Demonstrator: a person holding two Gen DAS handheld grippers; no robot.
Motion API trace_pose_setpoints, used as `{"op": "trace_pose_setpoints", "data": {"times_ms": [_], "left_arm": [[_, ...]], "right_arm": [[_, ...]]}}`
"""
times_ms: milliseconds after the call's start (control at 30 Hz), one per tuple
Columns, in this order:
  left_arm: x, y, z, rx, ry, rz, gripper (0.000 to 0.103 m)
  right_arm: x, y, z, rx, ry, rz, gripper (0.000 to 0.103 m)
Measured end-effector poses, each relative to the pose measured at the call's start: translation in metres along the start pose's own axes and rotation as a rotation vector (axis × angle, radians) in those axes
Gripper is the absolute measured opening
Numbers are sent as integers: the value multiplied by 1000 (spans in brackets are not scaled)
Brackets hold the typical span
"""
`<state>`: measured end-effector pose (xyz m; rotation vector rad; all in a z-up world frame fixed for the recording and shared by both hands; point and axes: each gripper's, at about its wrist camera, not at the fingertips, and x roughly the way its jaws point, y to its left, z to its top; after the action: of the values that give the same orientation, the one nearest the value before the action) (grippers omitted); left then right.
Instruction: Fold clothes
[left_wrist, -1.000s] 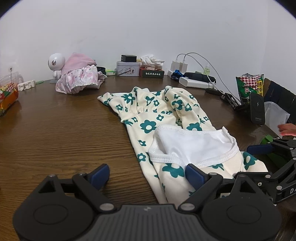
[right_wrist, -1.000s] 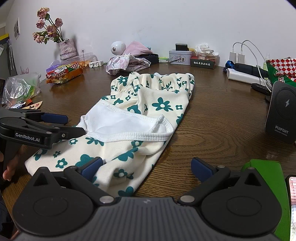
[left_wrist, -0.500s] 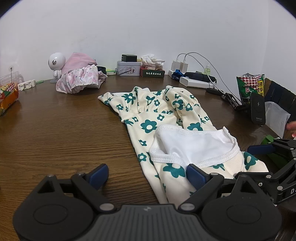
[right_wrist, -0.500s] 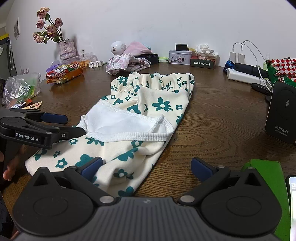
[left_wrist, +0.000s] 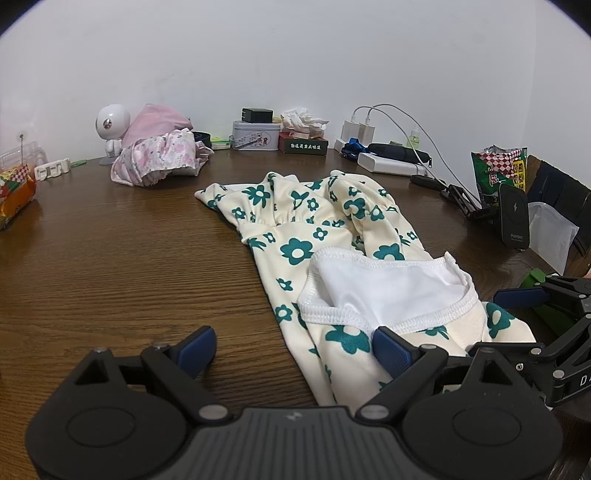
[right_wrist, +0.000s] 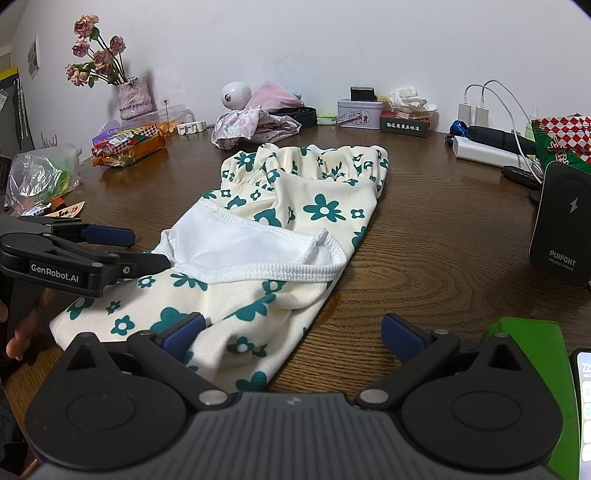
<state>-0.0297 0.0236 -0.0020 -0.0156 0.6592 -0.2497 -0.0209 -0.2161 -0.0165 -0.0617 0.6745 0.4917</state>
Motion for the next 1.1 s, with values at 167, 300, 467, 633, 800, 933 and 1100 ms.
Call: {"op": "trace_pose_setpoints", "data": {"times_ms": [167,300,467,633,800,933,1100], "left_arm": [[0,0,0,0,0,1,92],[0,-1,0,2,0,0,93],[0,-1,0,3,0,0,93],[0,0,0,5,0,-2,93],[-12,4,1,-17,-19,-29,90],[-38,4,1,2,-35,-125,90],[-64,1,-16,56,-14,-276,90]], "right_arm": [[0,0,0,0,0,0,102],[0,0,0,0,0,0,102],[0,0,0,0,1,1,102],[0,0,0,-1,1,1,102],[0,0,0,-1,1,1,102],[0,0,0,1,1,-2,102],[2,3,0,3,2,-18,102]]}}
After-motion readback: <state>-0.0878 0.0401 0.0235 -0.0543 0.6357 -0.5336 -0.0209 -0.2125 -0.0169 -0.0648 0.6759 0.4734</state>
